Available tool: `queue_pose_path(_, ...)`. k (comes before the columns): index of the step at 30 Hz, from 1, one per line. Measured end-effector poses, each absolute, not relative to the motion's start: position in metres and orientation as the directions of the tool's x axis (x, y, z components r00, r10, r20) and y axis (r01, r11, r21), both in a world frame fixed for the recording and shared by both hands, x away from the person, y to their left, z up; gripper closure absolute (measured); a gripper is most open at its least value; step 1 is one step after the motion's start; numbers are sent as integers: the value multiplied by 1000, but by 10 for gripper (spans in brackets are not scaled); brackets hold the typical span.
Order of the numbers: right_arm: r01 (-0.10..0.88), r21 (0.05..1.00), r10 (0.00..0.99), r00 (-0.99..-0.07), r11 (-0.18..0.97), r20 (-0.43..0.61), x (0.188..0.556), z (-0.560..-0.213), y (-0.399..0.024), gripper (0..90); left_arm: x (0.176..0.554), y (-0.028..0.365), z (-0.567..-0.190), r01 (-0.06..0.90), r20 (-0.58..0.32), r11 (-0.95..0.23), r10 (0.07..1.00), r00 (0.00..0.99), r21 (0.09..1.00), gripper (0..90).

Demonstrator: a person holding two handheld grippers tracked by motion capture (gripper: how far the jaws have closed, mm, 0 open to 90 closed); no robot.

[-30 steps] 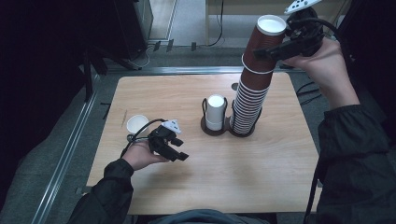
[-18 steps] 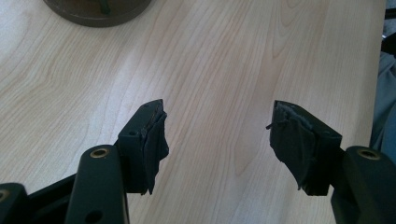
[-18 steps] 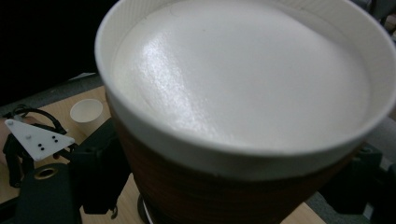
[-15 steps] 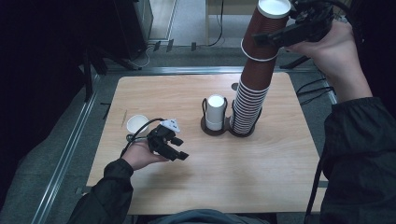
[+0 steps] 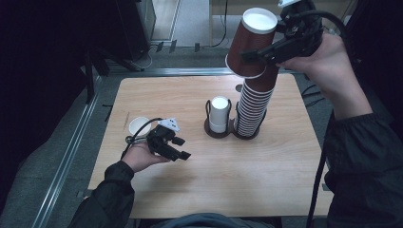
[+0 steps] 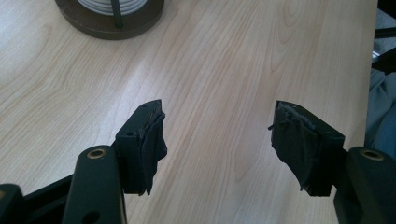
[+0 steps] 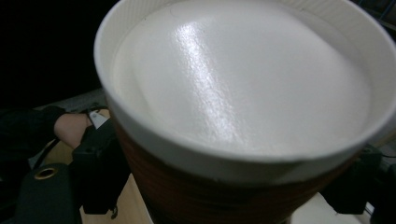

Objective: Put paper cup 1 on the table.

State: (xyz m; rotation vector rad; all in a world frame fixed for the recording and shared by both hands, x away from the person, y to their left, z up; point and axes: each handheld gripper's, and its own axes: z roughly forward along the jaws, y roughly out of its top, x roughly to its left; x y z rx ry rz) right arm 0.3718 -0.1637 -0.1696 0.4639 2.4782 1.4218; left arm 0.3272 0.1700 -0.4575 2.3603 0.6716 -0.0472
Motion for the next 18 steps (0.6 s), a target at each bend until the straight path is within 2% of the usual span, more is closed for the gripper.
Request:
queue_pose_path(4, 138, 864, 358, -932, 485, -52, 365, -179, -156, 167, 327, 171, -453, 481, -208, -632, 458, 864, 607, 348)
queue_pose_path(11, 125, 856, 307, -951, 502, -42, 355, -200, -145, 167, 326, 172, -451, 479, -202, -628, 461, 864, 614, 266)
queue_pose_path(18, 121, 847, 273, -962, 518, -30, 345, -224, -138, 167, 325, 172, -449, 471, -197, -622, 459, 867, 625, 248)
